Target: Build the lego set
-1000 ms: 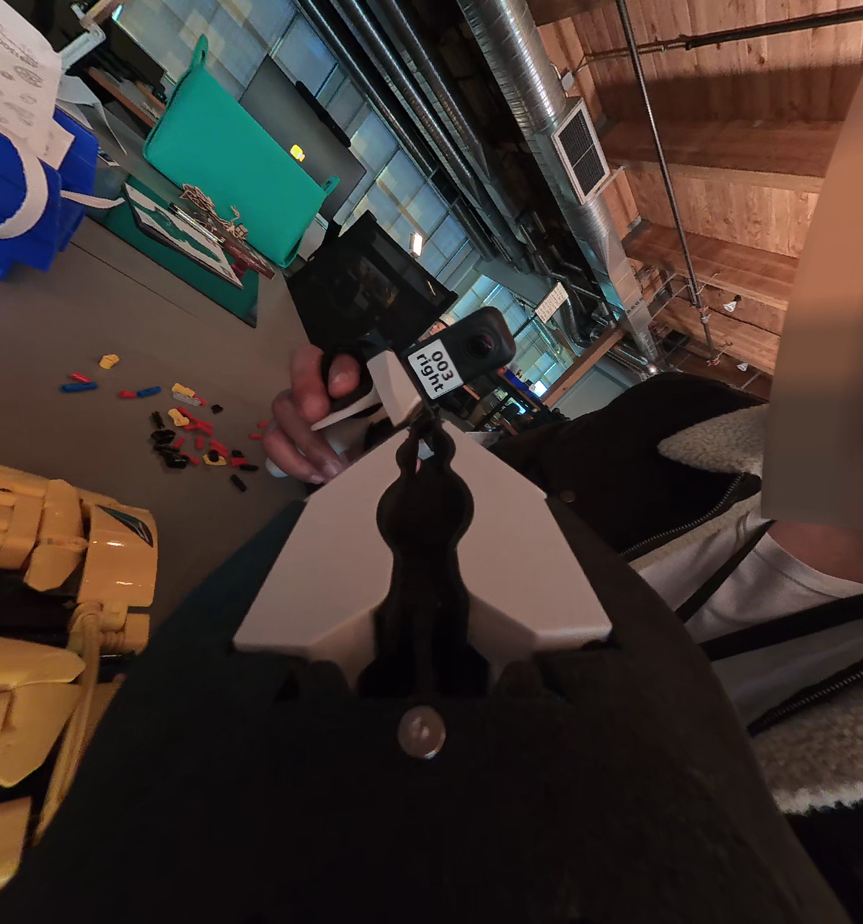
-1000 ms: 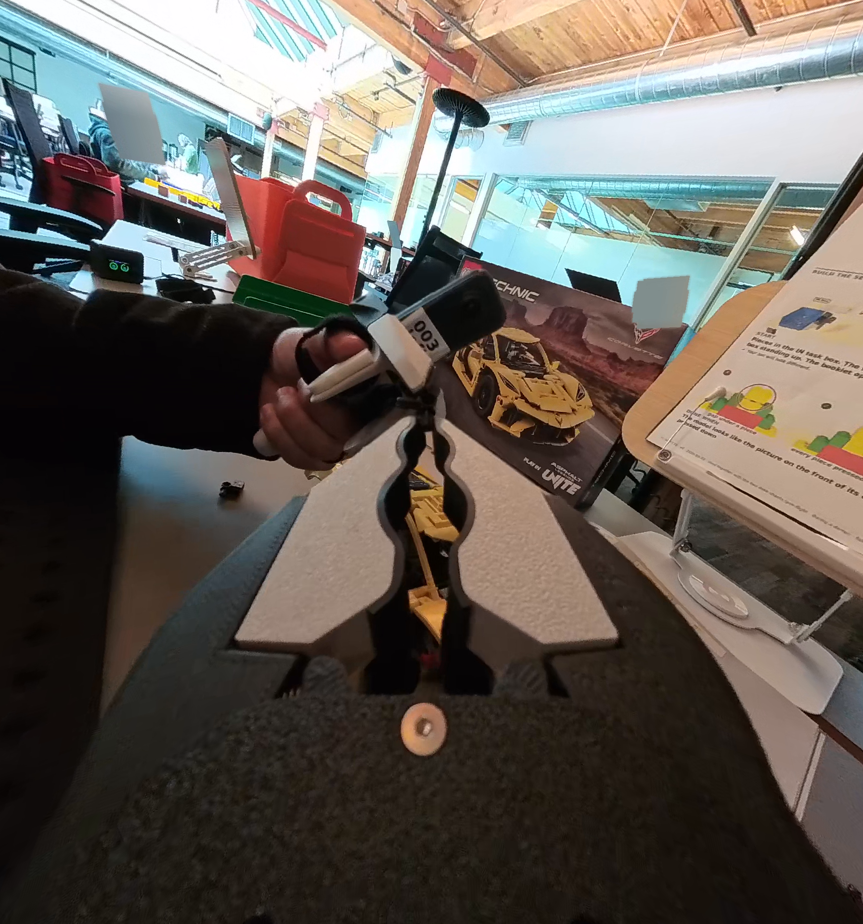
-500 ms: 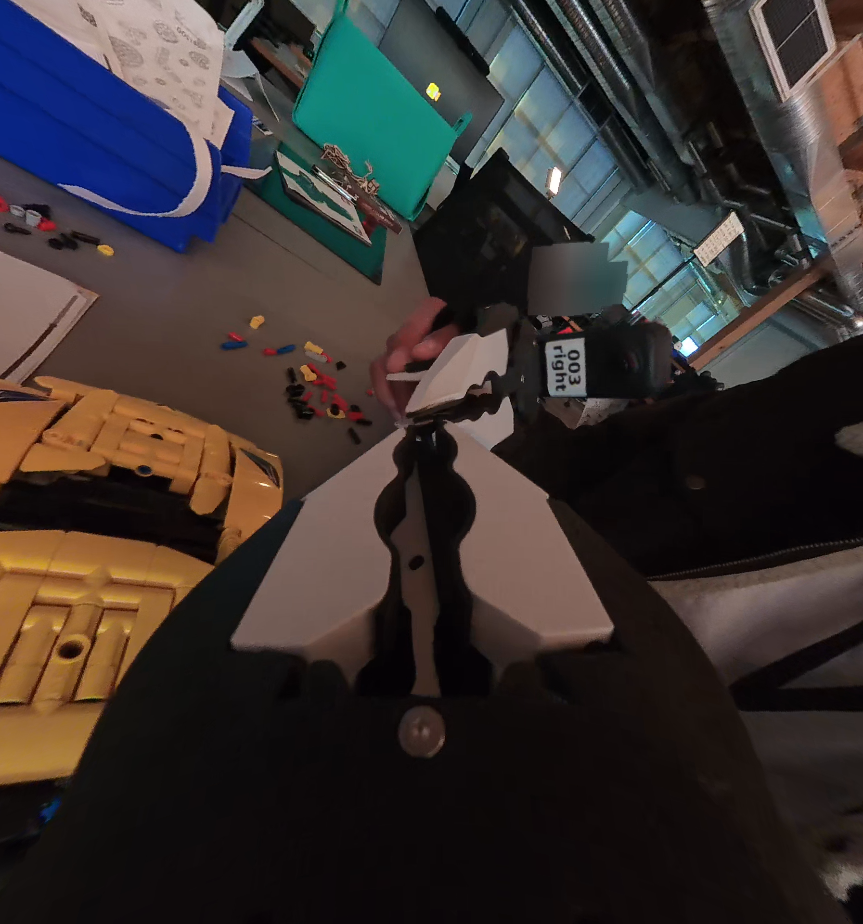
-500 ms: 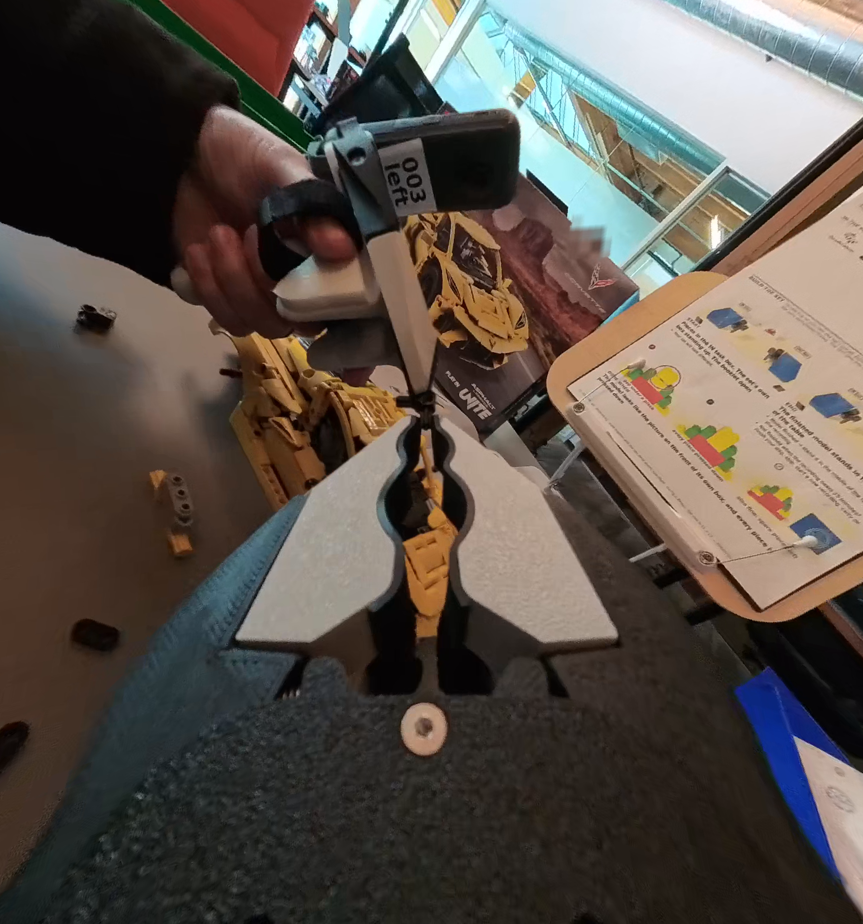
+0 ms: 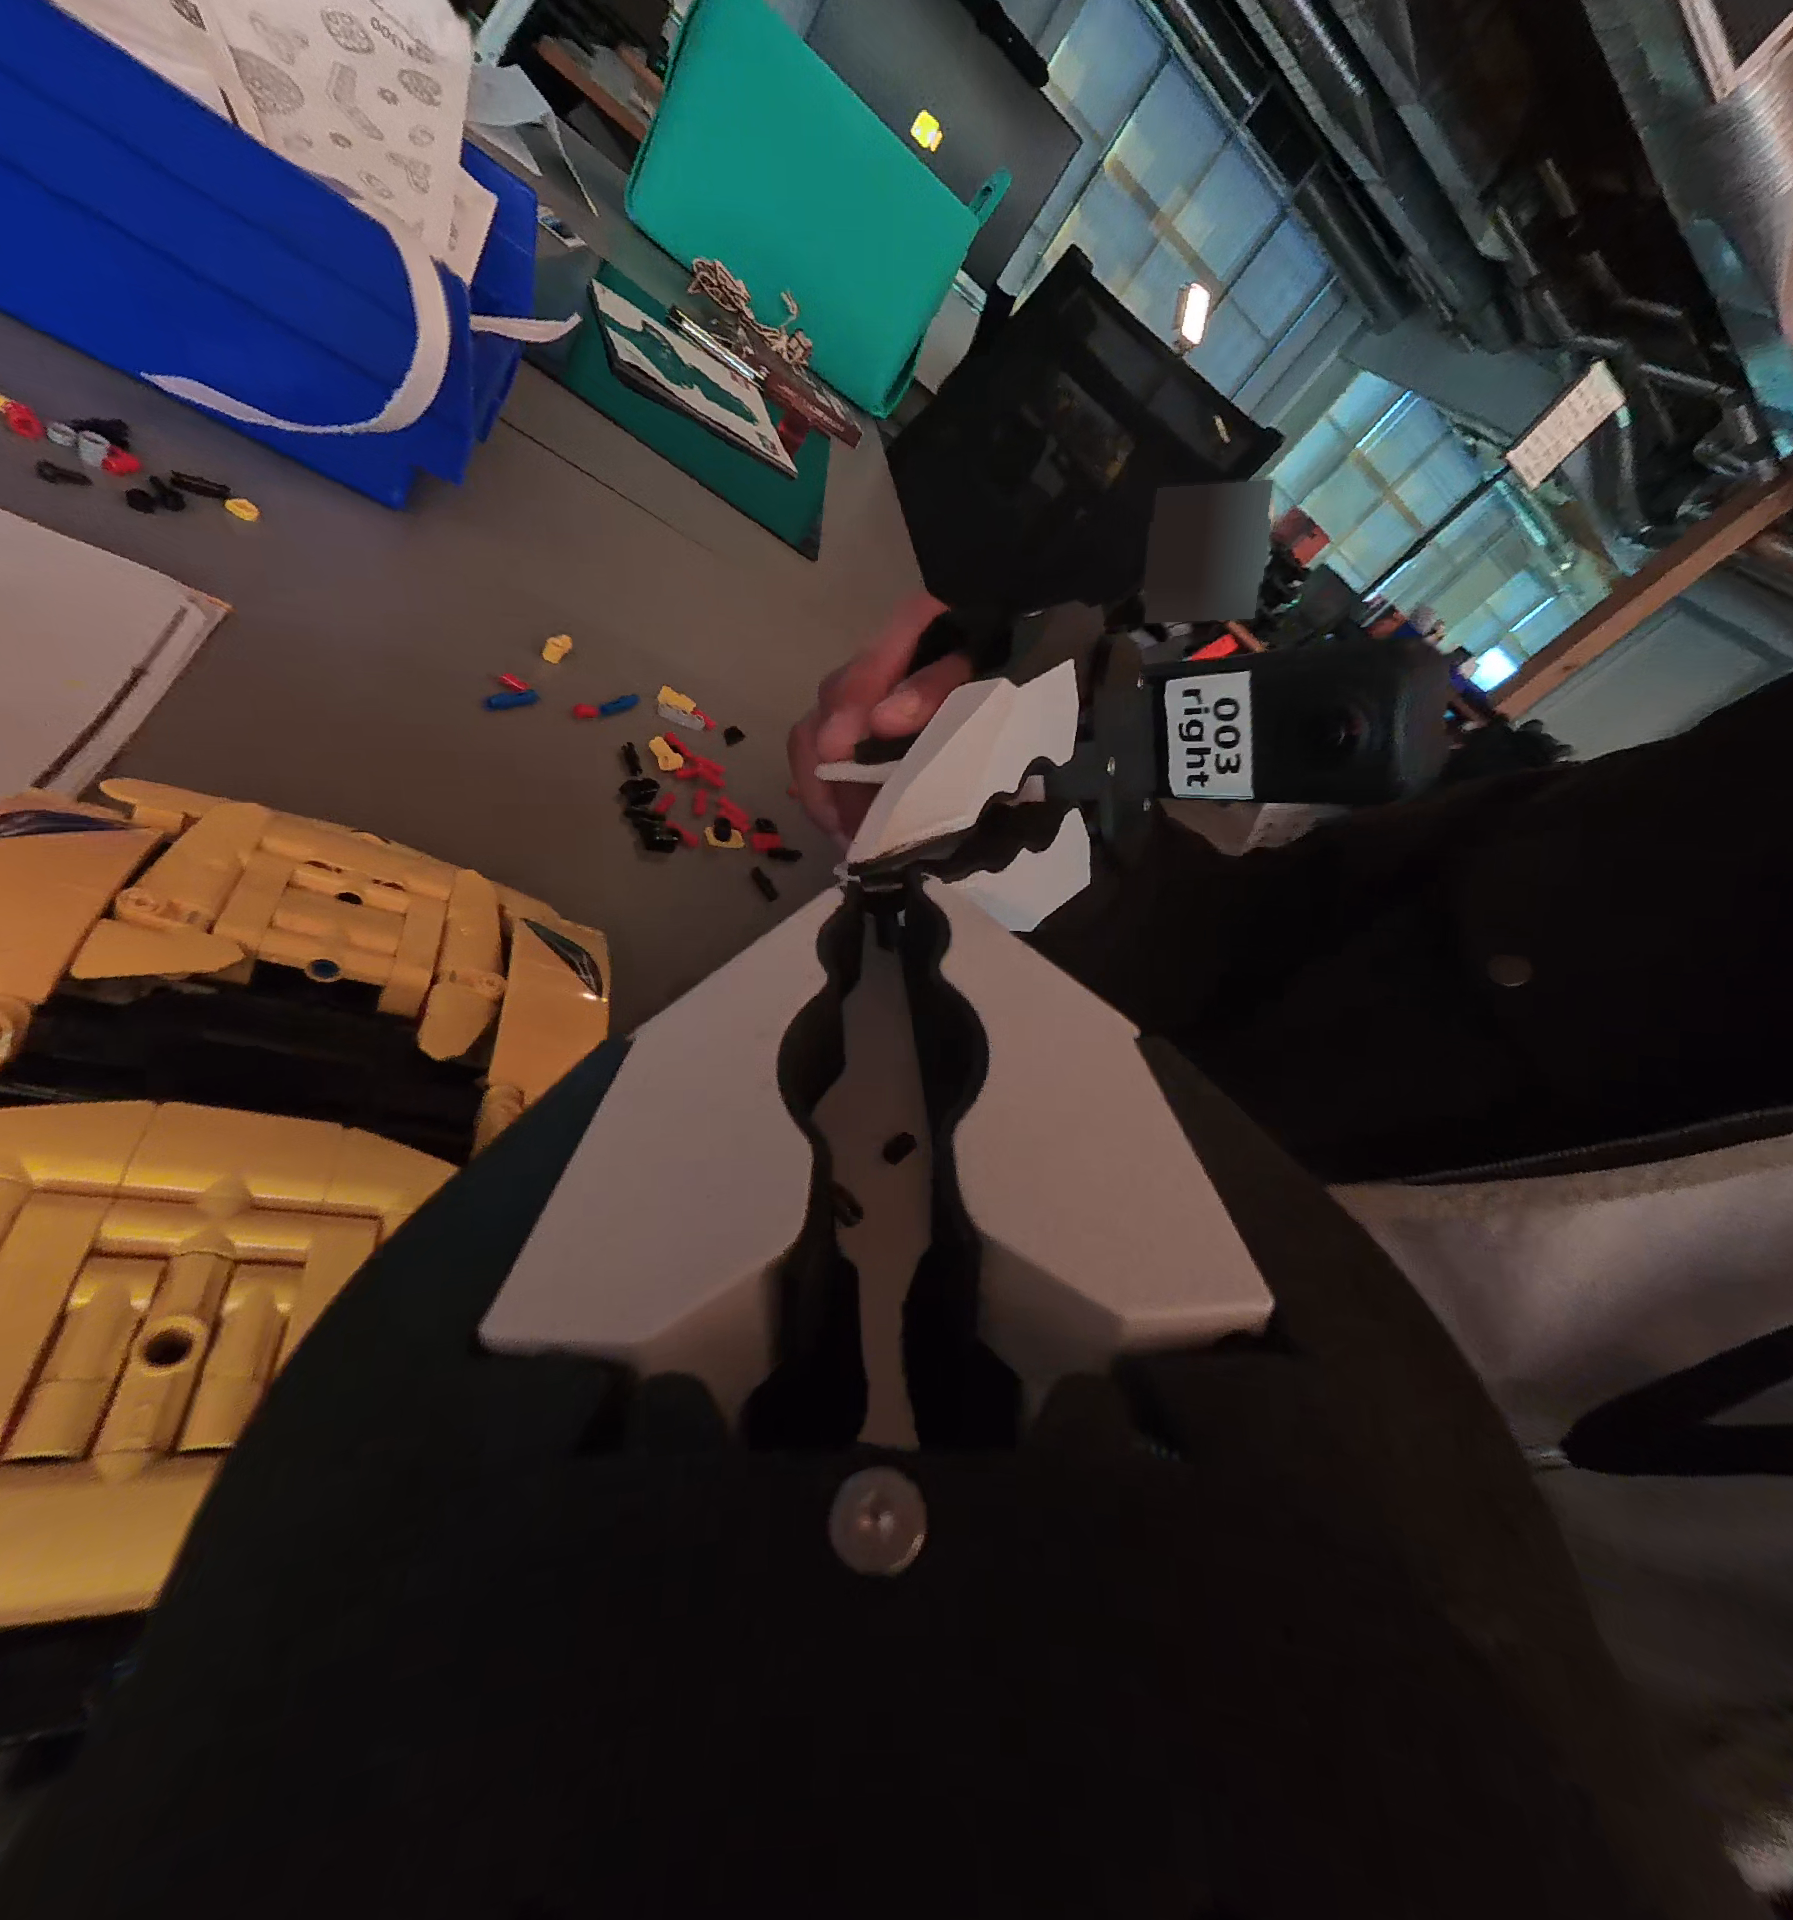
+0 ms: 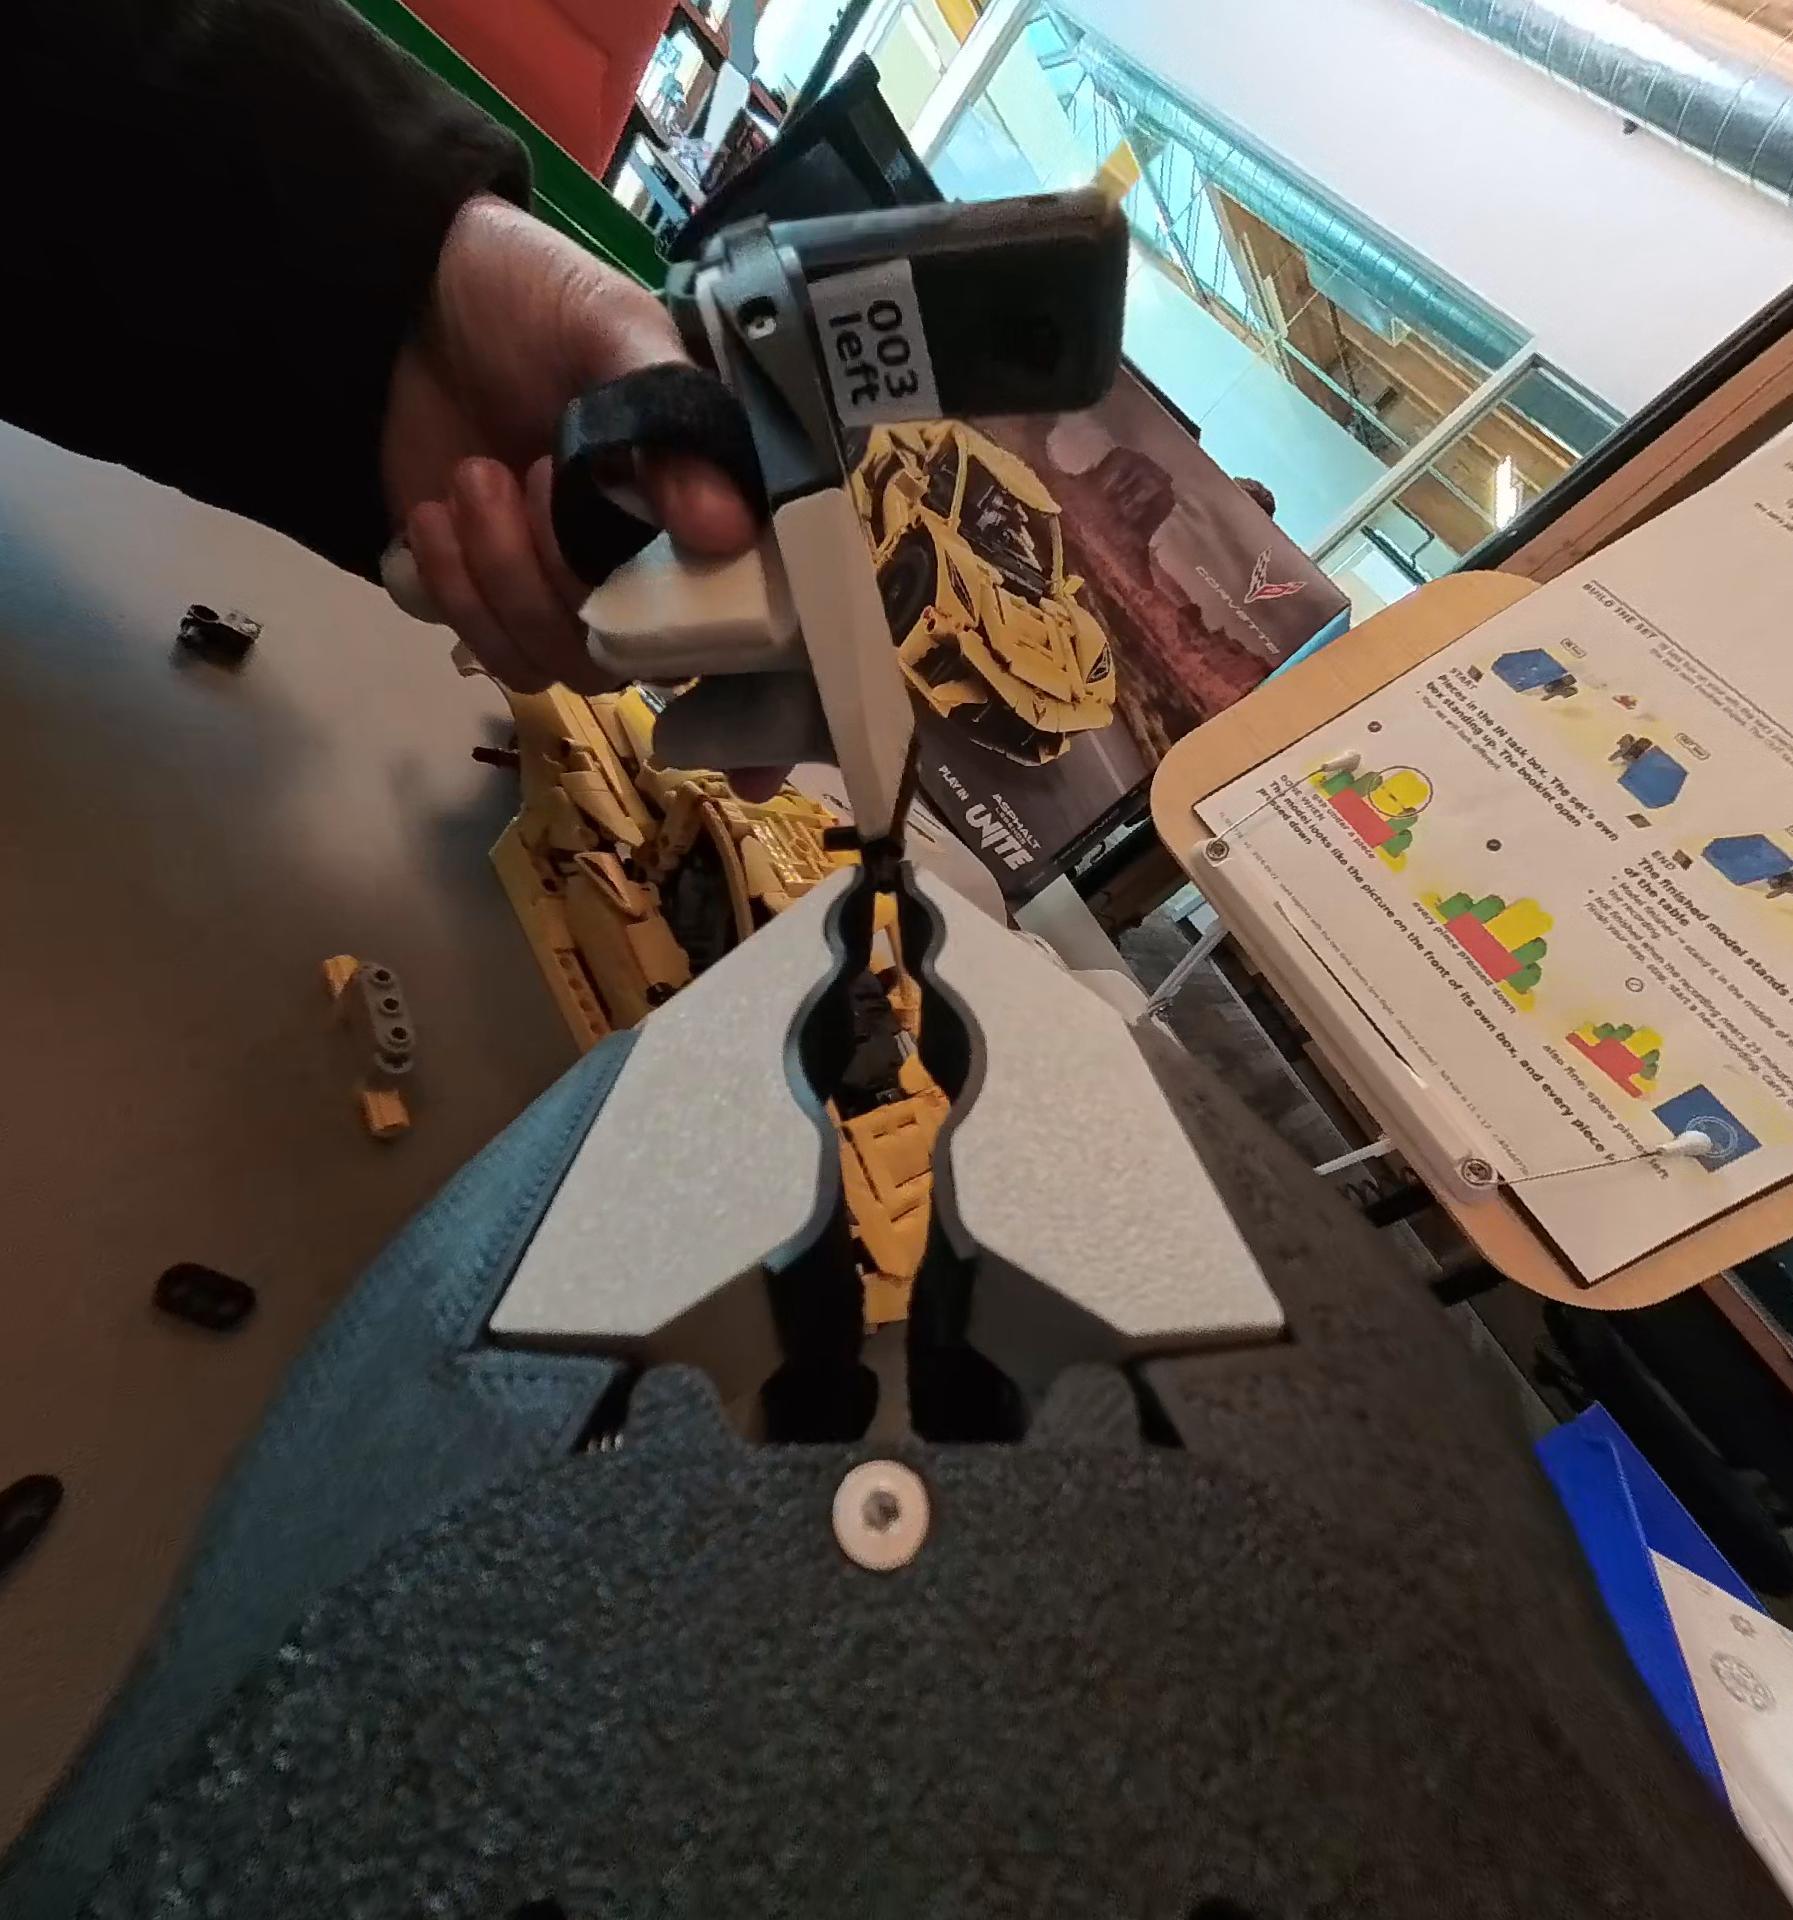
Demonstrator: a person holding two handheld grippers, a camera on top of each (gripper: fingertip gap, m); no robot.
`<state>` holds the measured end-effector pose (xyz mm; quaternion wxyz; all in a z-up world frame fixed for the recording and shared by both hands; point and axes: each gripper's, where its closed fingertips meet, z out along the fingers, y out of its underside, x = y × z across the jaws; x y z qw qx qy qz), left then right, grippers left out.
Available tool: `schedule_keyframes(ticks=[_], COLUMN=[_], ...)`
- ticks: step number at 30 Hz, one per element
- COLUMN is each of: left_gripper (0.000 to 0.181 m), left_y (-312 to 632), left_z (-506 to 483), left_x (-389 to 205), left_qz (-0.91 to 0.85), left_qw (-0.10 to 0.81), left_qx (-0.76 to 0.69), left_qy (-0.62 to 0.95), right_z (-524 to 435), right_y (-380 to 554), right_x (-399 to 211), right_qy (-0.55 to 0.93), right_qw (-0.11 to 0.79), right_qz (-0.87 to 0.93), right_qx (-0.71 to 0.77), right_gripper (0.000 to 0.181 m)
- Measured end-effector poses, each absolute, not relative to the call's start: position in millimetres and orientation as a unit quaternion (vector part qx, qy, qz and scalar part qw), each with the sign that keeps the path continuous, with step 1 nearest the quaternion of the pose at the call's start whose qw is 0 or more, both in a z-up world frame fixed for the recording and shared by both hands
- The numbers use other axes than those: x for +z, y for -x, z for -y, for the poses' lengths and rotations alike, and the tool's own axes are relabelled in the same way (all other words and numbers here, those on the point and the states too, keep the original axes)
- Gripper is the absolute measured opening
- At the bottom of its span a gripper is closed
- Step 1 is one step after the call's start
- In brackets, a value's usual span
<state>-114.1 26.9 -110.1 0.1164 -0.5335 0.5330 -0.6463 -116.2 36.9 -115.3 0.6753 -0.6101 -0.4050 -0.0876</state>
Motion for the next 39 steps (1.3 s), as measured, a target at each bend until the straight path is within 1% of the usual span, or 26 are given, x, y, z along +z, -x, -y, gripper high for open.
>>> schedule_keyframes(ticks=[5, 8, 11, 19, 22, 28, 35, 39], left_gripper=[0.007, 0.007, 0.007, 0.007, 0.007, 0.007, 0.007, 0.007], left_y=[103, 97, 97, 102, 104, 105, 107, 106], left_z=[-30, -38, -51, -64, -59, -51, -58, -54], left_x=[-105, -103, -101, -93, -87, -82, -89, -91], left_qz=[-0.516, -0.49, -0.482, -0.448, -0.456, -0.474, -0.47, -0.478], left_qw=[0.156, 0.177, 0.209, 0.211, 0.215, 0.223, 0.212, 0.207], left_qx=[-0.643, -0.643, -0.629, -0.647, -0.653, -0.652, -0.651, -0.648], left_qy=[0.544, 0.562, 0.574, 0.579, 0.565, 0.549, 0.557, 0.556], right_z=[-39, -40, -42, -12, -2, 18, 46, 60], right_y=[106, 99, 93, 90, 86, 93, 95, 106], right_x=[-110, -106, -111, -138, -152, -169, -215, -219], right_qy=[0.64, 0.656, 0.687, 0.77, 0.792, 0.809, 0.828, 0.781], right_qw=[0.694, 0.699, 0.678, 0.536, 0.495, 0.434, 0.308, 0.299], right_qz=[0.329, 0.281, 0.246, 0.261, 0.299, 0.338, 0.421, 0.499], right_qx=[-0.017, 0.03, 0.087, 0.227, 0.194, 0.206, 0.208, 0.228], right_gripper=[0.005, 0.02, 0.023, 0.02, 0.02, 0.02, 0.02, 0.022])
